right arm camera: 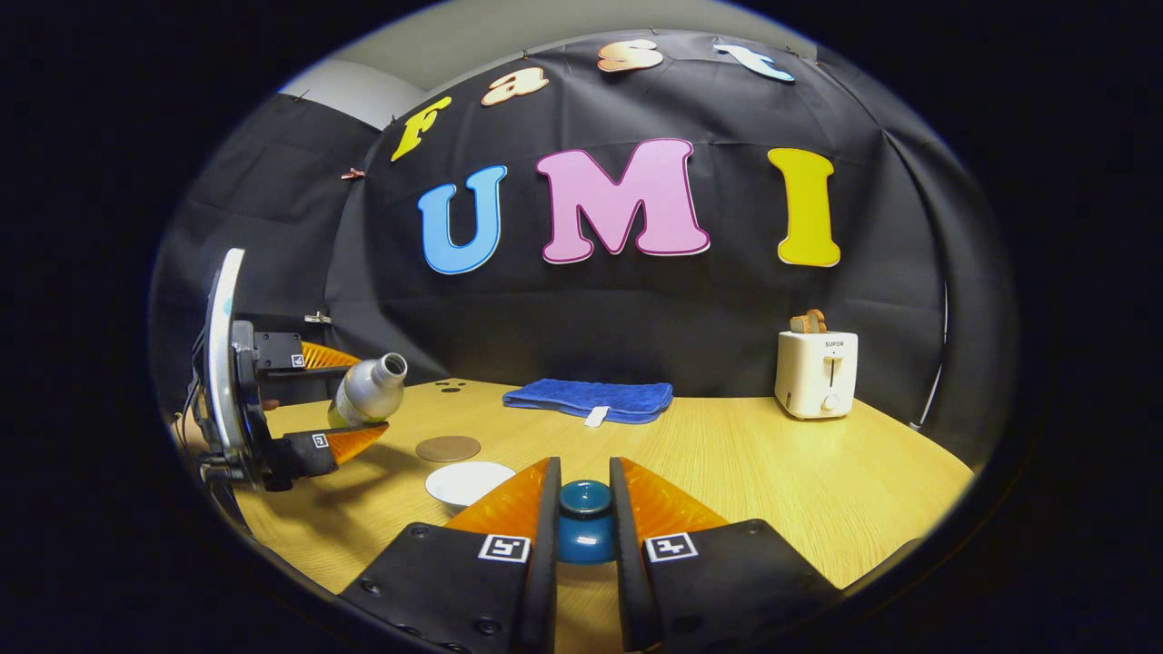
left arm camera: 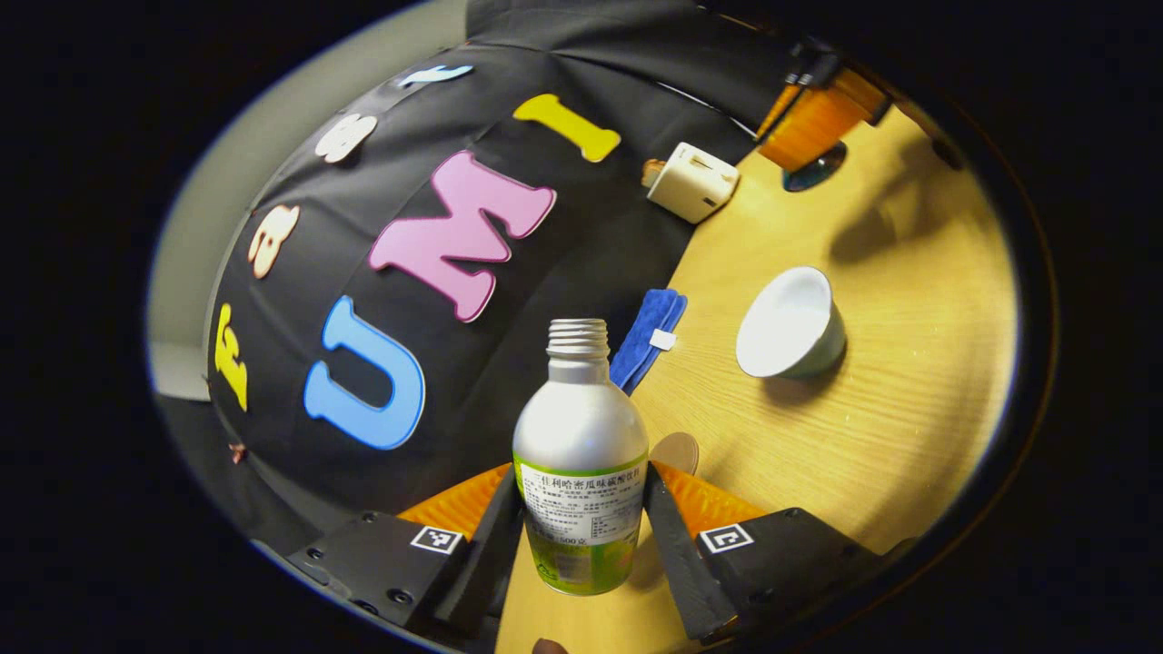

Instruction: Open the teacup lid with one hand, grasp the water bottle and pour water into the teacup with the other hand; after pouring, place the water bottle on the coaster and then close the teacup lid.

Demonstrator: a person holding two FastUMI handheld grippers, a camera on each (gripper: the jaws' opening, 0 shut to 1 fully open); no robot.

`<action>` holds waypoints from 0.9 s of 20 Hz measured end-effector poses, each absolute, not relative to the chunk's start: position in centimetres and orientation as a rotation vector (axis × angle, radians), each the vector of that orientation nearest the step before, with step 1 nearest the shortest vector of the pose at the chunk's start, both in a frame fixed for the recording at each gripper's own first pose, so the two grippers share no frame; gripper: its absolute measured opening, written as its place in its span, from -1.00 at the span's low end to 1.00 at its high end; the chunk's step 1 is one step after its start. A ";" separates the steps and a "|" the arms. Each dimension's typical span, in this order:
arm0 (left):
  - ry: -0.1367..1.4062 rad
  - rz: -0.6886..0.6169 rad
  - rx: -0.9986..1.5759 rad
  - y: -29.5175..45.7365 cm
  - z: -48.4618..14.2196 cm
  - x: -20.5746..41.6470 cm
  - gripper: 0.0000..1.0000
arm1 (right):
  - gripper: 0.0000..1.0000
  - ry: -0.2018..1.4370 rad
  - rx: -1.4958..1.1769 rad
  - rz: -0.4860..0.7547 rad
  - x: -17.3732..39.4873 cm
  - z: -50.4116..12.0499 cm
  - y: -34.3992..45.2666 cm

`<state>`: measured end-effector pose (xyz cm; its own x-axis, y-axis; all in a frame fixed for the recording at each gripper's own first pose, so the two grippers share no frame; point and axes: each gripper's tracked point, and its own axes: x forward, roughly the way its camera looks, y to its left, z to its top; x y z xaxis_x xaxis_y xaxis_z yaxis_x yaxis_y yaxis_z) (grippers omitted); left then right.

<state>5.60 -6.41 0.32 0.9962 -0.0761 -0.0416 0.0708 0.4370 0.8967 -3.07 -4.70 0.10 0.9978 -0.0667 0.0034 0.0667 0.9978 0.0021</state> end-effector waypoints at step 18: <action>0.008 -0.147 1.569 -7.1 -0.1 5.0 0.59 | -0.37 -0.005 0.002 -0.063 -3.0 0.1 -4.7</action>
<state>4.98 -7.10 -0.14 0.9912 -0.0884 -0.0987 0.0986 -0.0056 0.9951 -2.96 -4.71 0.07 0.9980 -0.0633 0.0047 0.0633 0.9980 0.0022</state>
